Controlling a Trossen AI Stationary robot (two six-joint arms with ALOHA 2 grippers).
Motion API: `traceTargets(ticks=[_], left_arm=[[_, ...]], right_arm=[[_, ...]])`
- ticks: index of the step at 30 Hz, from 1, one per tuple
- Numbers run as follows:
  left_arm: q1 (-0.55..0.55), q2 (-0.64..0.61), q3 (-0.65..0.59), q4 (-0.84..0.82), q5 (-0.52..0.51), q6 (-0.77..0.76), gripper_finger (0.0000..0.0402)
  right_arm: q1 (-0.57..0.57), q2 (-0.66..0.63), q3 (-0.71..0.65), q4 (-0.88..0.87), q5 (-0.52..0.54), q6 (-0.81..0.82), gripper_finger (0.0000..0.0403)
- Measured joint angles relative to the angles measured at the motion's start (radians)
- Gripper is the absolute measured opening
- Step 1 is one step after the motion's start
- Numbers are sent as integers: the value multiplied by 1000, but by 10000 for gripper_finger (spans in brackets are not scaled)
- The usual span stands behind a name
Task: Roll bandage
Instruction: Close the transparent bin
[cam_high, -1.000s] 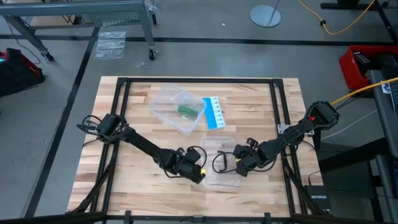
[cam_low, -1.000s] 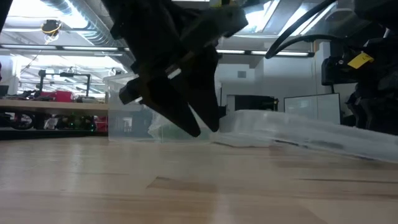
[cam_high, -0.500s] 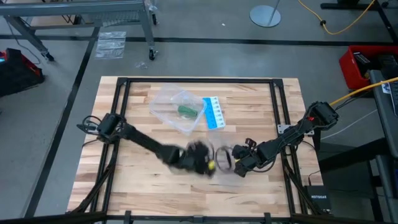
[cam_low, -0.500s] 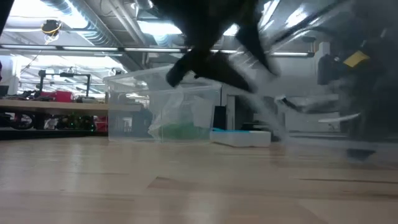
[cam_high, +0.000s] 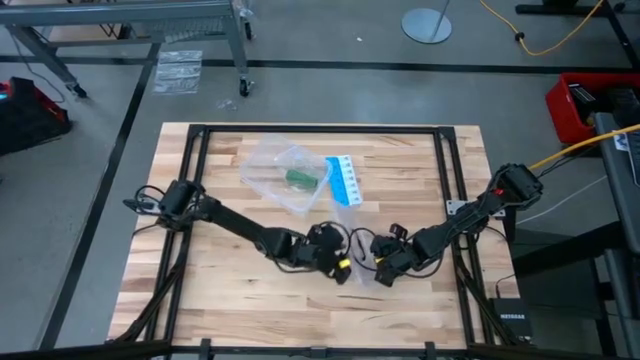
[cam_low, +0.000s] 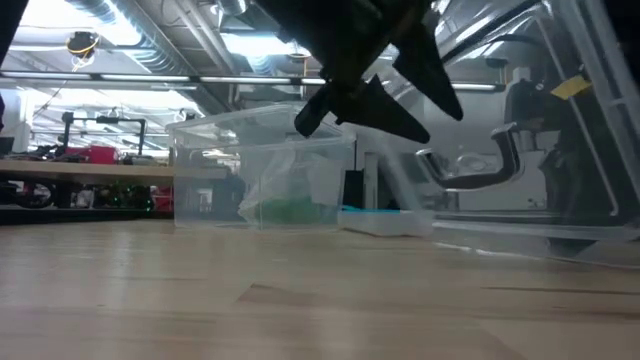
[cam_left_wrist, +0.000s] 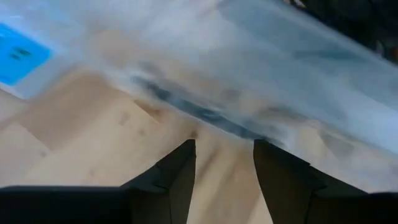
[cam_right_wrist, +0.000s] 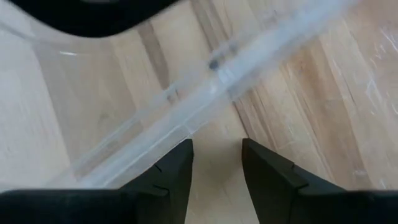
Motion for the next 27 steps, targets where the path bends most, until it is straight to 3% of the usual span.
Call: traceTargets(ticks=[19, 27], left_arm=[[-67, -16, -3, -29, -13, 210, 155], [-82, -31, -3, -26, -21, 447, 155]], right_arm=[[0, -3, -1, -2, -11, -3, 143], [1, -3, -2, 0, -13, -3, 143]])
